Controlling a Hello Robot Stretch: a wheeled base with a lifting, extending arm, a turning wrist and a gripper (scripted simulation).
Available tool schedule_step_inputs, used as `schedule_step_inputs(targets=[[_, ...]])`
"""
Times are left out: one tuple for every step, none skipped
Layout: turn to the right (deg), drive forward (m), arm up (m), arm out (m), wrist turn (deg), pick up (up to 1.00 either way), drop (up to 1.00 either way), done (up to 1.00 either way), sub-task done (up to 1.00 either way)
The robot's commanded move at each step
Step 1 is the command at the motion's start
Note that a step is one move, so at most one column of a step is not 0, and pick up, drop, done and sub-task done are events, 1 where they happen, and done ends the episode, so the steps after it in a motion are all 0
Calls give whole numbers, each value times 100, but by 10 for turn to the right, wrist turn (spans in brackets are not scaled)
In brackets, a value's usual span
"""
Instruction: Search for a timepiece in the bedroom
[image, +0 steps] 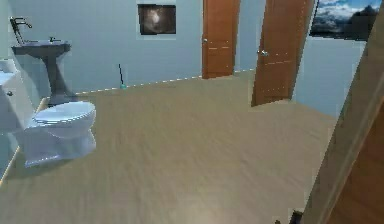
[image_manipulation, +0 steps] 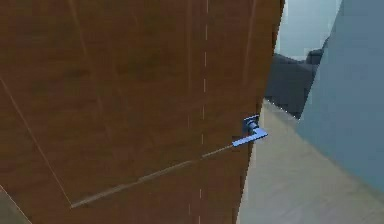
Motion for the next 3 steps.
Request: schedule_step_inputs(targets=[[0, 60, 0, 0, 0, 0, 0, 0, 0], [120, 0, 0, 0, 0, 0, 0, 0, 0], [0, 100, 0, 0, 0, 0, 0, 0, 0]])
